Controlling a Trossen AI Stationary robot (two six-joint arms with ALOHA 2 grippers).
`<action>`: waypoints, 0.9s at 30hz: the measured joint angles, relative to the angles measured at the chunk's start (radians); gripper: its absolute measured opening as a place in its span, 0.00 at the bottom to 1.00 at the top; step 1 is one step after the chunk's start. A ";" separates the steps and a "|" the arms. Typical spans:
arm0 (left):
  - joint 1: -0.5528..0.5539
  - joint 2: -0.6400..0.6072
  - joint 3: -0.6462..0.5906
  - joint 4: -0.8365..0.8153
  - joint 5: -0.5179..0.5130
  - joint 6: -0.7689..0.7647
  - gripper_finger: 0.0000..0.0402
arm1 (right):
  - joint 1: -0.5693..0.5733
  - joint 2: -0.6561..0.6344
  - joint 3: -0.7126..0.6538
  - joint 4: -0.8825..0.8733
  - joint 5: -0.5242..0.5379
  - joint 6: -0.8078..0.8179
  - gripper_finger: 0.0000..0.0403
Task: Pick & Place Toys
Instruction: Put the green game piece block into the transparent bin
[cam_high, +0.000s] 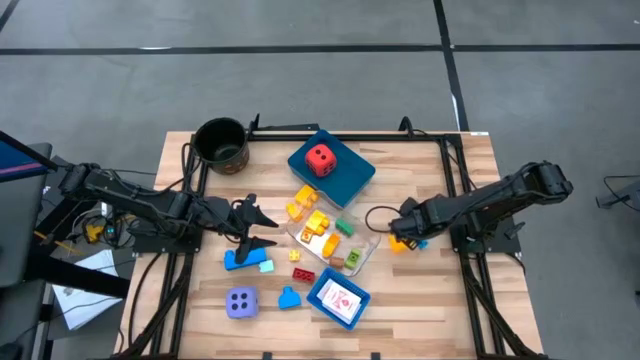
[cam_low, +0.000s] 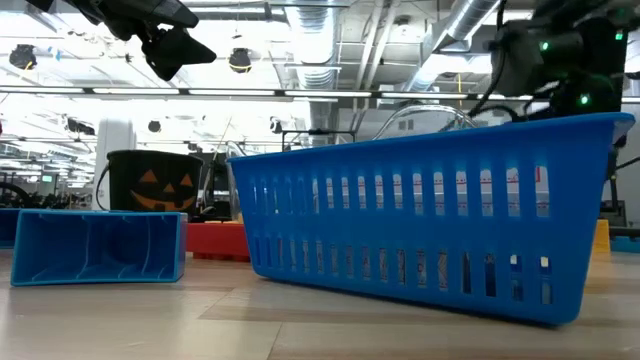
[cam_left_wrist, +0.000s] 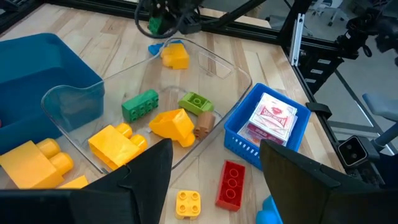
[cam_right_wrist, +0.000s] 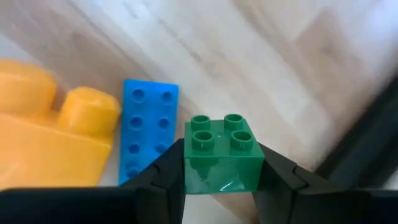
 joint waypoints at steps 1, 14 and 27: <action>0.000 0.000 0.000 0.000 0.000 0.000 0.59 | 0.006 0.000 0.018 -0.036 0.010 0.014 0.32; 0.000 0.000 0.000 -0.001 0.000 0.000 0.59 | 0.098 -0.095 0.184 -0.193 0.147 0.096 0.33; 0.000 0.000 0.000 -0.001 0.000 0.000 0.59 | 0.189 -0.249 0.191 0.372 0.238 -0.278 0.33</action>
